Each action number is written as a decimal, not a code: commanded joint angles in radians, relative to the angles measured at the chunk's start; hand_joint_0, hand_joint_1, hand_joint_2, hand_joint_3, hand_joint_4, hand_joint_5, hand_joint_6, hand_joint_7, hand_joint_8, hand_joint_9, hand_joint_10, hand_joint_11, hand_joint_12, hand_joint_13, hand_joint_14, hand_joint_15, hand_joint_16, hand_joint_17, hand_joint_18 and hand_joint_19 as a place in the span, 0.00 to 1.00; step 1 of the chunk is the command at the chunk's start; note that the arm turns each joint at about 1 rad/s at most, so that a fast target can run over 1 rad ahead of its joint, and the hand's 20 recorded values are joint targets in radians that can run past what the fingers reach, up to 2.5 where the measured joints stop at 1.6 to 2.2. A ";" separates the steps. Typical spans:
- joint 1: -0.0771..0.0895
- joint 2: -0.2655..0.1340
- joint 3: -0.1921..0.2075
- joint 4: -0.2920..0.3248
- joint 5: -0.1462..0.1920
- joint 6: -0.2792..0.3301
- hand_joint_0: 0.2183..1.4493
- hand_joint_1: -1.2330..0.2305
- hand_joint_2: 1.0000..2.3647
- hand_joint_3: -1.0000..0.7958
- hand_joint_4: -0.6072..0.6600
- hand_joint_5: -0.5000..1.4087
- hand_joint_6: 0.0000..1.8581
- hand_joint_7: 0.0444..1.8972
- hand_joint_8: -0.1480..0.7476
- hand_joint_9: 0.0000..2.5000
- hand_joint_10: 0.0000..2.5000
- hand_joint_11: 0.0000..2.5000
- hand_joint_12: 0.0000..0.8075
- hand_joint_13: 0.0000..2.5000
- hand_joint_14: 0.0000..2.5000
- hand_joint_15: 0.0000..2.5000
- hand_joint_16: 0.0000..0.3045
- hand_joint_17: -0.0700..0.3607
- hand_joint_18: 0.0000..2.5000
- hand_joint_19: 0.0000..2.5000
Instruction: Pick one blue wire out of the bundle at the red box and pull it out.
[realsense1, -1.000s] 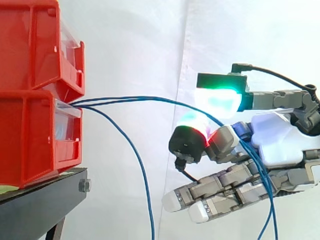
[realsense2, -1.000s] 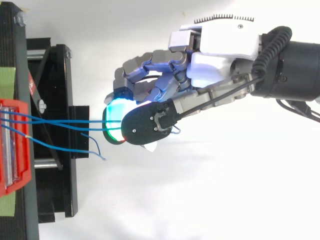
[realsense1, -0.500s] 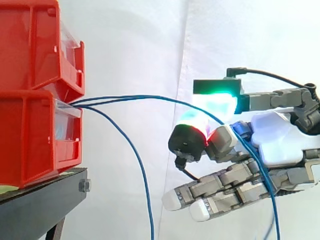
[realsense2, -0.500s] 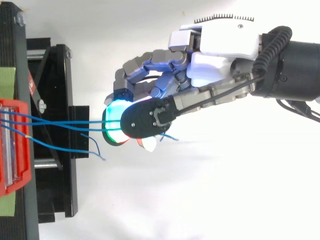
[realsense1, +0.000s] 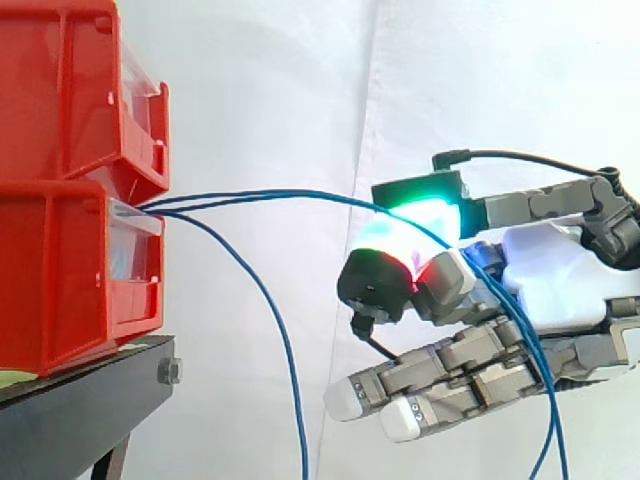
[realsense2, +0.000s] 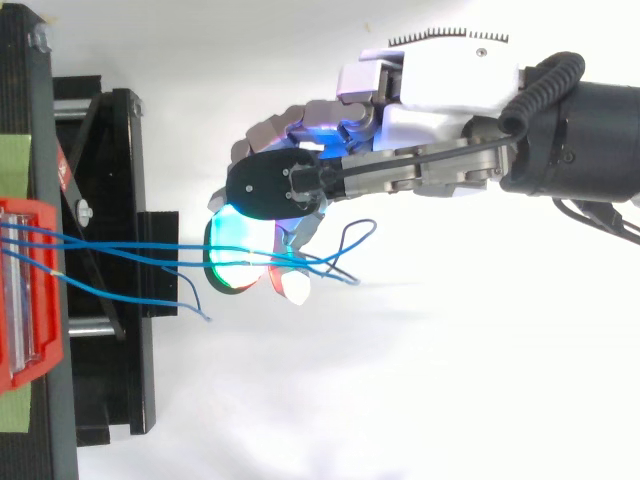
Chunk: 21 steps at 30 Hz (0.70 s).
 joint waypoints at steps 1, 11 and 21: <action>0.000 0.001 0.001 0.001 0.000 0.000 0.25 0.47 0.00 0.46 0.70 0.19 0.43 0.59 0.58 0.39 0.01 0.38 0.59 0.10 0.00 0.05 0.26 0.57 0.09 0.12; 0.000 0.001 0.000 0.006 0.000 -0.014 0.20 0.51 0.00 0.30 0.69 0.19 0.42 0.61 0.56 0.37 0.01 0.39 0.55 0.09 0.00 0.05 0.23 0.53 0.07 0.13; 0.000 0.001 0.000 0.006 0.001 -0.015 0.19 0.35 0.00 0.28 0.70 0.18 0.44 0.63 0.56 0.37 0.01 0.40 0.55 0.11 0.00 0.04 0.23 0.54 0.09 0.11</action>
